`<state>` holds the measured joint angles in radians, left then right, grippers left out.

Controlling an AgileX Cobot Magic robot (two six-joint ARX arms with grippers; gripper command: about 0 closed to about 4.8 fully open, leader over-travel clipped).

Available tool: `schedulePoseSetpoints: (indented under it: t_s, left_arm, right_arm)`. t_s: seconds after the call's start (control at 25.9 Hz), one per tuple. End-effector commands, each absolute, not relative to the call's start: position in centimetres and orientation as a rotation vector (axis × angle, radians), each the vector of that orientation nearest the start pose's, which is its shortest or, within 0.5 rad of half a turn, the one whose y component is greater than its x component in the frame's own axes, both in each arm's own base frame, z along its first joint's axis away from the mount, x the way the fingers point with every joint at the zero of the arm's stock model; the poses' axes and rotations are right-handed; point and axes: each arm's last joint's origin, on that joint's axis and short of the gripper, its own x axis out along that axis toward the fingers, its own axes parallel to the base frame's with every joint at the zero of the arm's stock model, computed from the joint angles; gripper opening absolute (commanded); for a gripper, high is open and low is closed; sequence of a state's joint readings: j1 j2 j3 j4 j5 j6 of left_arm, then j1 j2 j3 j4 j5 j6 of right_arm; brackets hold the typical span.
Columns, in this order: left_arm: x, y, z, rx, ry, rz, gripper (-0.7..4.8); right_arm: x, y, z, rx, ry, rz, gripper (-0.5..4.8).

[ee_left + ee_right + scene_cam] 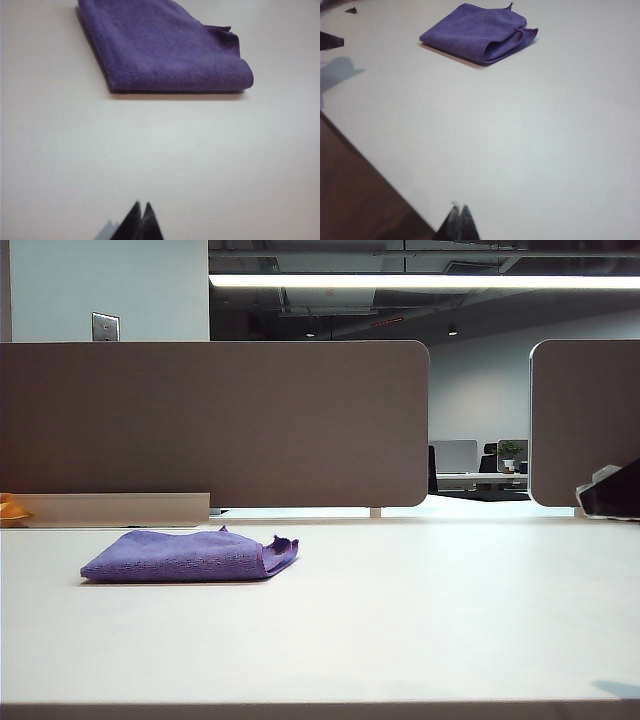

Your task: Fold the bottom of the cloth upward, then fold it vertically to form a square shape.

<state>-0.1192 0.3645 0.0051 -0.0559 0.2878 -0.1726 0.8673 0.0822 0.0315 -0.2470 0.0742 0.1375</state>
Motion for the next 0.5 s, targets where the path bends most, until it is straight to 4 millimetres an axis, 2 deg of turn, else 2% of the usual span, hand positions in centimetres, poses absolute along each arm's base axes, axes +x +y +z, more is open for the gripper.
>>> schedulePoseSetpoints:
  t_s: [0.04,0.5]
  left_arm:
    - [11.0,-2.2,13.1,-0.196,0.434,-0.371,-0.01]
    - [11.0,-2.2,13.1,-0.196,0.434,-0.371,-0.01]
  right_arm:
    - [6.5,7.1,14.5,-0.004,0.327,0.751,0.00]
    - [8.0,4.7,15.0,0.066,0.250,0.464,0.00]
